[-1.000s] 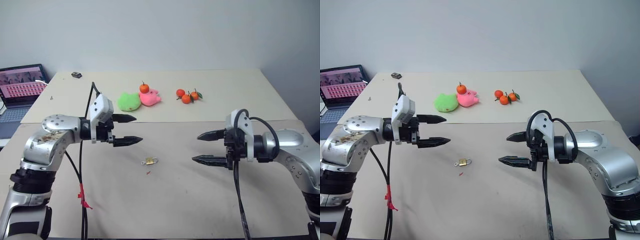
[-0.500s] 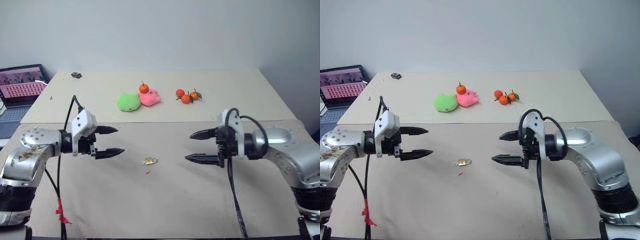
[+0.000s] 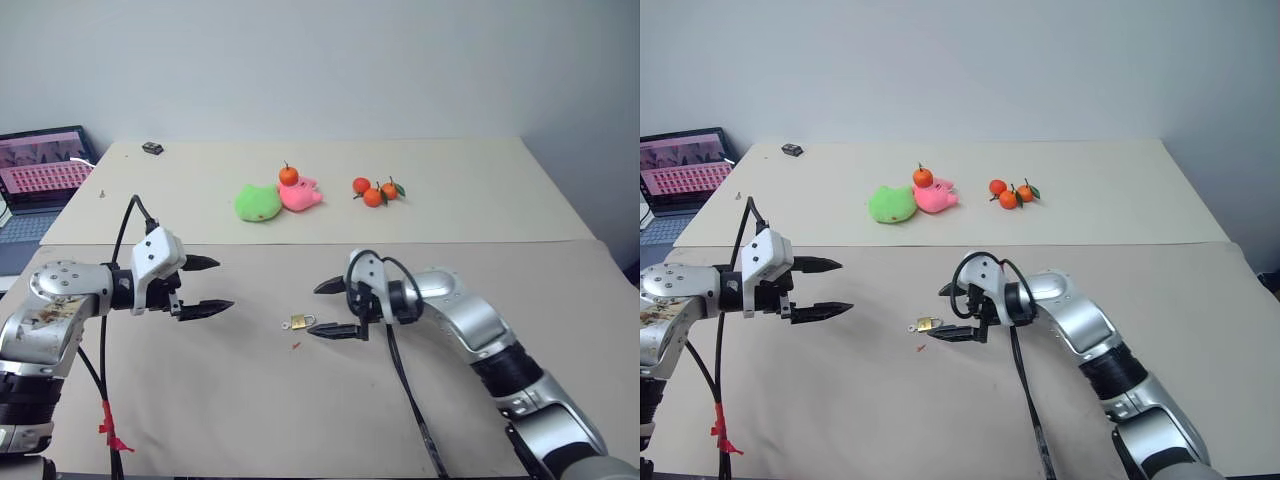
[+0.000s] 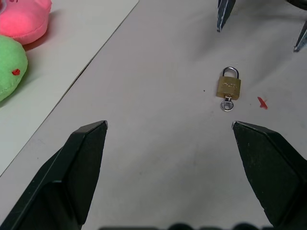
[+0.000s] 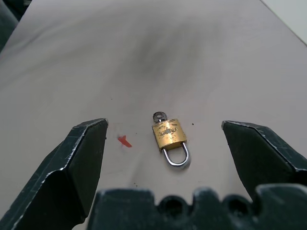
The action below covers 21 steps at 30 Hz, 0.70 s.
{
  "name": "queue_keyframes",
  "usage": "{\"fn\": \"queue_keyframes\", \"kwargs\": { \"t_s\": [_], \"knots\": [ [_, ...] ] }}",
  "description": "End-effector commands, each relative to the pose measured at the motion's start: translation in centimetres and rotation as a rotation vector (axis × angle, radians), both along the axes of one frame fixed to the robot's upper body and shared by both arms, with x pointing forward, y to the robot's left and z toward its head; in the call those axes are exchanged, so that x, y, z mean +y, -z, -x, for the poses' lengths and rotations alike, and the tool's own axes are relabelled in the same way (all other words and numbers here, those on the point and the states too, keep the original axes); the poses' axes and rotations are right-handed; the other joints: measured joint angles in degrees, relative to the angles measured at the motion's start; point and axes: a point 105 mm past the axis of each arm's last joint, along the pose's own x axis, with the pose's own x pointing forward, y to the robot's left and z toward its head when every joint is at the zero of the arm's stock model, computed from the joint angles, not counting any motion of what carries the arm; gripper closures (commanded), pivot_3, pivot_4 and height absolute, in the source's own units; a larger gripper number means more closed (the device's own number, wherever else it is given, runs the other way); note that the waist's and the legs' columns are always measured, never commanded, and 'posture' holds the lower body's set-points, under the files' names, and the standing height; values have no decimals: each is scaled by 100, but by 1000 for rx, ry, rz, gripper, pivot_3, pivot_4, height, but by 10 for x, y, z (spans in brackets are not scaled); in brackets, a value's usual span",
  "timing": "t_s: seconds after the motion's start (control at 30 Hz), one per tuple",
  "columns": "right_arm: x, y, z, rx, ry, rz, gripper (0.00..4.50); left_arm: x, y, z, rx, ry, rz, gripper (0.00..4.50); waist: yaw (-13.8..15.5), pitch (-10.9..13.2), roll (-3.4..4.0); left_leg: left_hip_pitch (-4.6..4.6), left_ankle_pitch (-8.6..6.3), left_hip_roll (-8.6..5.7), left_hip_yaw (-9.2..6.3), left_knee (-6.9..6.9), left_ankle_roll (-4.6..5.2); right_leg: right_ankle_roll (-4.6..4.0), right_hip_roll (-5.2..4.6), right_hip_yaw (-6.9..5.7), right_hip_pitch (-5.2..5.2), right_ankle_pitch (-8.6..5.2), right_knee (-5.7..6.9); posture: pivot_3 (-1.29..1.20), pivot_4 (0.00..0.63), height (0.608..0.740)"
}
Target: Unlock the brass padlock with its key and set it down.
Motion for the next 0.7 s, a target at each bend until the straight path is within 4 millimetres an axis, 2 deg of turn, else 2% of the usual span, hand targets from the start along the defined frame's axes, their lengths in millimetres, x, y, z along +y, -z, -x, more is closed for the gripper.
{"fn": "queue_keyframes", "kwargs": {
  "t_s": [0.03, 0.33, 0.7],
  "knots": [
    [11, -3, -6, -61, -59, 0, 0, 1, -16, 1, -57, -21, 15, 53, -8, 0, 0, 3, 0, 4, 1, 1, 0, -1, 0, -4, 1, 0, 1, 0, 150, 660],
    [26, 18, -9, -59, -132, 27, 0, 8, -16, 10, -59, -69, 8, 53, -18, 0, 1, 11, 0, 17, -2, 1, 0, -7, 5, -26, -1, 4, 12, 0, 150, 660],
    [32, 29, -14, -61, -140, 38, 0, 9, -17, 14, -63, -89, 6, 53, -18, 0, 1, 20, 0, 19, -4, 2, -1, -13, -1, -52, -1, 7, 29, 0, 150, 660]
  ]
}}
